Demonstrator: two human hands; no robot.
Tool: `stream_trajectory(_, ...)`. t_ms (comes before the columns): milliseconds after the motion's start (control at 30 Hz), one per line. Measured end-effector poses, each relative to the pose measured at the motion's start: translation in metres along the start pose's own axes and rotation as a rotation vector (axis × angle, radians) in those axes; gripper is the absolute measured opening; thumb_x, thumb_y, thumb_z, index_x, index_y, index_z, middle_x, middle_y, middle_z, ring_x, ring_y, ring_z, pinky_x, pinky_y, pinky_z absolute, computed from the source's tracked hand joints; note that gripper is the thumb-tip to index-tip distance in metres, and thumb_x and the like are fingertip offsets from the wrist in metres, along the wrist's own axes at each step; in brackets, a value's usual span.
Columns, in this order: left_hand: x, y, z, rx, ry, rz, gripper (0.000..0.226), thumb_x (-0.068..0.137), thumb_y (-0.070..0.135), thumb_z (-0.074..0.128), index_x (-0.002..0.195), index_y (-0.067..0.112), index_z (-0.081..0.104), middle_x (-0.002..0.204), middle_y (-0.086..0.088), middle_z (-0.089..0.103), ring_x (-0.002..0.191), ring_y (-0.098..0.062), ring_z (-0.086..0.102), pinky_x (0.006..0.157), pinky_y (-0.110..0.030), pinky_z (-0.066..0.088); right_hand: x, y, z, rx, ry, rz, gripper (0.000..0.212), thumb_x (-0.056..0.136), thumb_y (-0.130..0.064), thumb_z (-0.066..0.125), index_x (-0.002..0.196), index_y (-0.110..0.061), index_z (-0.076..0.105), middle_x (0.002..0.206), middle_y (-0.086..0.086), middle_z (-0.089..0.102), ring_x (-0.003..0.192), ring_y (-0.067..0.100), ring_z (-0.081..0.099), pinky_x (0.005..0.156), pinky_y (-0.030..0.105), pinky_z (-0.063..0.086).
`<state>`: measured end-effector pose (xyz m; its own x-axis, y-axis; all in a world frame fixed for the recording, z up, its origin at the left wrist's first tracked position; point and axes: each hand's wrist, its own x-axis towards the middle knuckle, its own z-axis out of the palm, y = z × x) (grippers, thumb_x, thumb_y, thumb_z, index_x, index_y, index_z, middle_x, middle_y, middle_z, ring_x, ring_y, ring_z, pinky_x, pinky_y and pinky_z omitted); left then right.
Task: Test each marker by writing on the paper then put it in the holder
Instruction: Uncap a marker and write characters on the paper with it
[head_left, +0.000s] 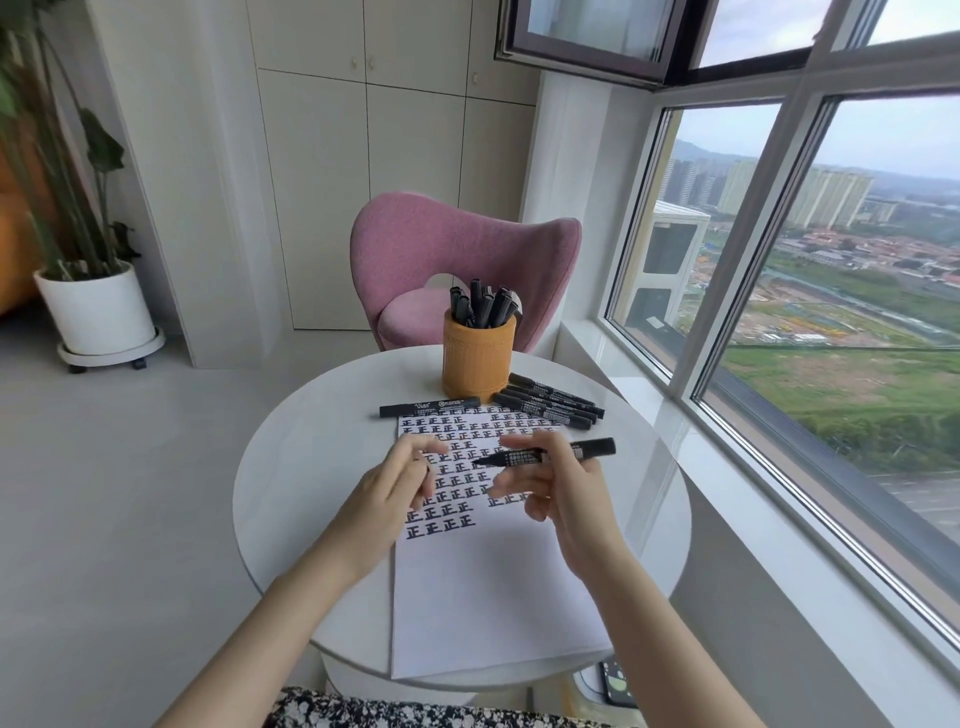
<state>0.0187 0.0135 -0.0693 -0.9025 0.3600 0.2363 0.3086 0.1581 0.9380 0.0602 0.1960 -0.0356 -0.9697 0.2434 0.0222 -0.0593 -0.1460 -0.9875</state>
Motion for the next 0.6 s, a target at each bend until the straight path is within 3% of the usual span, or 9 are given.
stream_trajectory(100, 0.0, -0.013, -0.002, 0.005, 0.095, 0.016, 0.01, 0.097, 0.022, 0.046, 0.101, 0.03, 0.051, 0.077, 0.006, 0.058, 0.069, -0.011, 0.05, 0.076, -0.029, 0.043, -0.002, 0.008, 0.003, -0.118, 0.026, -0.007, 0.026, 0.09, -0.025, 0.061, 0.079, -0.002, 0.065, 0.054, 0.011, 0.063, 0.045, 0.017, 0.059, 0.04, 0.019, 0.026)
stream_trajectory(233, 0.0, -0.018, -0.002, -0.024, 0.187, 0.024, 0.01, 0.092, 0.01, 0.055, 0.096, 0.019, 0.053, 0.081, -0.001, 0.069, 0.064, -0.008, 0.056, 0.07, -0.019, 0.046, -0.001, 0.019, 0.009, -0.316, 0.119, -0.119, 0.048, 0.084, -0.031, 0.071, 0.051, -0.013, 0.041, 0.04, 0.001, 0.042, 0.036, 0.011, 0.034, 0.041, 0.018, 0.029)
stream_trajectory(367, 0.001, -0.02, -0.003, -0.077, 0.223, 0.01, 0.005, 0.089, 0.009, 0.059, 0.093, 0.011, 0.056, 0.079, 0.001, 0.072, 0.062, -0.009, 0.057, 0.067, -0.017, 0.048, 0.003, 0.023, 0.012, -0.387, 0.155, -0.165, 0.048, 0.084, -0.025, 0.069, 0.054, -0.009, 0.035, 0.045, 0.001, 0.033, 0.045, 0.012, 0.026, 0.044, 0.022, 0.022)
stream_trajectory(433, 0.001, -0.02, -0.002, -0.071, 0.218, 0.01, 0.005, 0.089, 0.01, 0.059, 0.093, 0.01, 0.056, 0.08, -0.001, 0.072, 0.063, -0.009, 0.058, 0.067, -0.017, 0.048, 0.002, 0.024, 0.013, -0.414, 0.167, -0.17, 0.051, 0.085, -0.016, 0.065, 0.049, -0.013, 0.029, 0.037, -0.009, 0.033, 0.04, 0.006, 0.025, 0.043, 0.019, 0.022)
stream_trajectory(600, -0.001, -0.018, 0.001, -0.076, 0.194, 0.006, 0.003, 0.09, 0.008, 0.058, 0.092, 0.01, 0.057, 0.078, -0.003, 0.072, 0.061, -0.009, 0.056, 0.064, -0.017, 0.048, -0.001, 0.026, 0.014, -0.429, 0.189, -0.196, 0.051, 0.085, -0.006, 0.06, 0.046, -0.02, 0.03, 0.032, -0.013, 0.036, 0.038, 0.004, 0.029, 0.041, 0.016, 0.023)
